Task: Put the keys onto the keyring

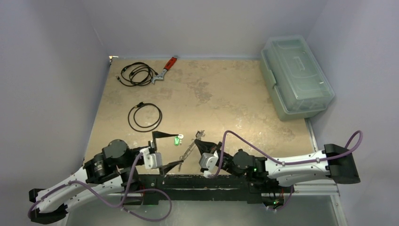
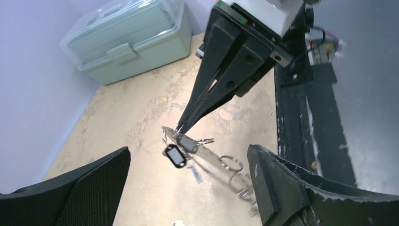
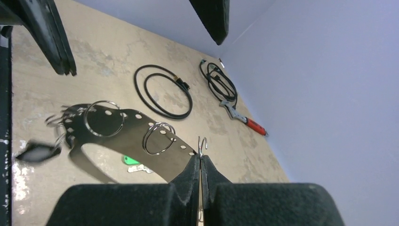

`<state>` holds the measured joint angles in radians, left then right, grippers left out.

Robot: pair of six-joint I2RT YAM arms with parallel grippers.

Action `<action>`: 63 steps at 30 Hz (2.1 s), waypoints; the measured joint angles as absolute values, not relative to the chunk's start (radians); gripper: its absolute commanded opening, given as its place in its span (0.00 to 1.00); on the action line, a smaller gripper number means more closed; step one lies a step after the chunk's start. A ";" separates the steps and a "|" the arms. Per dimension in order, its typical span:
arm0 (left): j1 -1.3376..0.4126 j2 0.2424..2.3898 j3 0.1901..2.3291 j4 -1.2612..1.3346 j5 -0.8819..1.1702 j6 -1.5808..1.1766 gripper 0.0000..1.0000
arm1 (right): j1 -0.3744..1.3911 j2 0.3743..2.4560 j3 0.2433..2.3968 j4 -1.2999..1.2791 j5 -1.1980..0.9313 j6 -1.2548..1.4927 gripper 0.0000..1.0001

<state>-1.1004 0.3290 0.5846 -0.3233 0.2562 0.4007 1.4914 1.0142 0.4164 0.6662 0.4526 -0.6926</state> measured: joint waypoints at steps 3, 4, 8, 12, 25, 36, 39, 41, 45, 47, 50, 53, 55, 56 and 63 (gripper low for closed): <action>-1.100 0.296 0.573 -0.307 0.211 0.277 0.98 | 1.492 1.008 0.416 0.664 0.474 -0.697 0.00; -1.100 0.297 0.573 -0.305 0.176 0.224 0.99 | 1.492 1.005 0.416 0.661 0.484 -0.697 0.00; -1.101 0.387 0.616 -0.361 -0.039 0.003 0.99 | 1.492 0.985 0.416 0.642 0.525 -0.688 0.00; -1.100 0.590 0.734 -0.448 -0.242 -0.186 0.99 | 1.492 0.973 0.416 0.607 0.576 -0.663 0.00; -1.089 0.886 0.748 -0.540 -0.585 -0.517 0.78 | 1.492 0.905 0.418 0.418 0.699 -0.466 0.00; -0.772 1.274 0.859 -0.558 -0.292 -0.291 0.67 | 1.492 0.867 0.448 0.213 0.715 -0.253 0.00; -0.770 1.338 0.910 -0.556 -0.229 -0.188 0.57 | 1.492 0.849 0.448 0.192 0.713 -0.225 0.00; -0.771 1.365 0.920 -0.557 -0.194 -0.131 0.45 | 1.493 0.837 0.448 0.187 0.712 -0.214 0.00; -0.770 1.407 0.920 -0.567 -0.160 -0.039 0.42 | 1.493 0.820 0.448 0.187 0.710 -0.200 0.00; -0.770 1.422 0.920 -0.568 -0.156 -0.019 0.42 | 1.494 0.812 0.448 0.187 0.709 -0.198 0.00; -0.770 1.441 0.920 -0.567 -0.154 0.000 0.41 | 1.494 0.796 0.448 0.187 0.706 -0.197 0.00; -0.770 1.462 0.920 -0.566 -0.153 0.015 0.40 | 1.494 0.782 0.448 0.187 0.703 -0.194 0.00; -0.770 1.481 0.920 -0.564 -0.157 0.022 0.39 | 1.494 0.776 0.448 0.187 0.697 -0.194 0.00; -0.770 1.493 0.920 -0.563 -0.159 0.023 0.38 | 1.494 0.775 0.448 0.188 0.696 -0.194 0.00; -0.770 1.548 0.921 -0.562 -0.164 0.039 0.35 | 1.494 0.763 0.446 0.187 0.688 -0.193 0.00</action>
<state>-0.7704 1.5478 0.9207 -0.5621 -0.1638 0.0387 1.4940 0.7631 0.4458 0.1875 0.6876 -0.1932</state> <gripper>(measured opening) 0.360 0.005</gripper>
